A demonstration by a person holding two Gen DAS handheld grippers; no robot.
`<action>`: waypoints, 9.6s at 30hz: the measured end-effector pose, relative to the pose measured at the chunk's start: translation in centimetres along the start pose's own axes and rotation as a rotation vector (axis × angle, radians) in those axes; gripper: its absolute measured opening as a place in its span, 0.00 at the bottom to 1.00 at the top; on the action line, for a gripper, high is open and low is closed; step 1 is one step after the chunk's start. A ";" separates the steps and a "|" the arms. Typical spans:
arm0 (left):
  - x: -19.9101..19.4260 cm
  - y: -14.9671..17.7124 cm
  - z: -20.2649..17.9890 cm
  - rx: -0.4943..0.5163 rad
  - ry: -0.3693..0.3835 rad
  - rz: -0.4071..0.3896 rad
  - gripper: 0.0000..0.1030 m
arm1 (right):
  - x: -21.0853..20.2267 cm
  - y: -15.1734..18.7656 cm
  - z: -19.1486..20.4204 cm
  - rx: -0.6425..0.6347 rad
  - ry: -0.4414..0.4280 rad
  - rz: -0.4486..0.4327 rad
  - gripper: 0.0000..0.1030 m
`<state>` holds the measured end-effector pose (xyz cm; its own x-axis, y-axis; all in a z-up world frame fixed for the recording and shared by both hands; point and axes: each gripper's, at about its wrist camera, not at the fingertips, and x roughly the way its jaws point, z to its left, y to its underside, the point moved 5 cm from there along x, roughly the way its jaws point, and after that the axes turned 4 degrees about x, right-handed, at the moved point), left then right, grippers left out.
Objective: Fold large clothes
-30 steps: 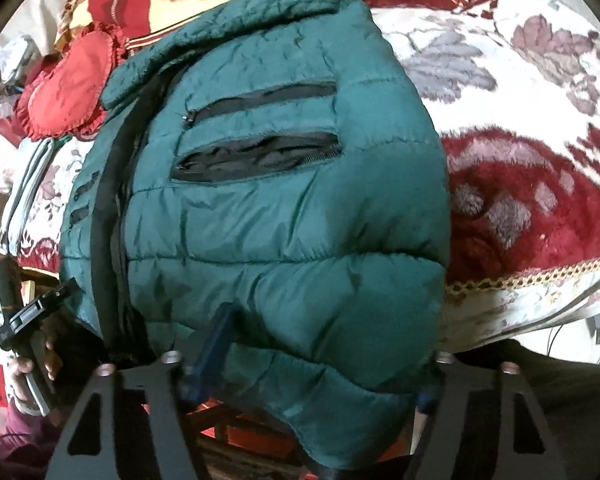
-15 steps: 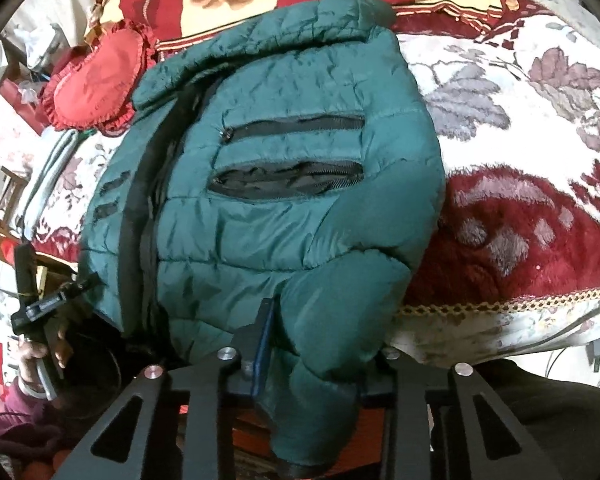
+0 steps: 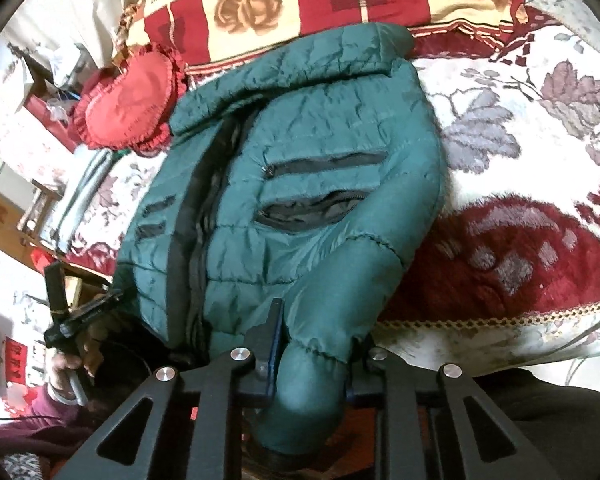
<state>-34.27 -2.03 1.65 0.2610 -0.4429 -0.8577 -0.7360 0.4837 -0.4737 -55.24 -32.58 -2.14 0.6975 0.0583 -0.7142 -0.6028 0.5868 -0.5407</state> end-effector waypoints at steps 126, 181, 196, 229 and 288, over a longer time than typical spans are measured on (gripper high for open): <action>14.3 -35.9 -2.5 0.020 -0.201 -0.204 0.74 | 23.8 -34.8 5.0 -0.171 0.309 -0.110 0.93; 6.1 -23.3 1.7 -0.101 -0.068 -0.154 0.78 | 6.3 -21.5 -3.6 0.048 0.312 -0.171 1.00; 3.9 -19.2 0.1 -0.047 -0.130 -0.175 0.78 | 6.6 -18.1 -2.6 0.003 0.363 -0.135 0.99; 4.3 -19.5 -2.0 -0.022 -0.141 -0.220 0.78 | 5.4 -18.5 -0.6 -0.016 0.409 -0.235 1.00; 2.1 -15.3 -0.1 -0.063 0.071 -0.076 0.53 | 4.2 -12.7 -4.3 0.084 0.296 -0.119 0.72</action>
<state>-22.56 -10.46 7.10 0.2739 -0.5298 -0.8026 -0.7544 0.3993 -0.5211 -46.36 -43.28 -0.17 0.6104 -0.2448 -0.7533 -0.4813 0.6407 -0.5982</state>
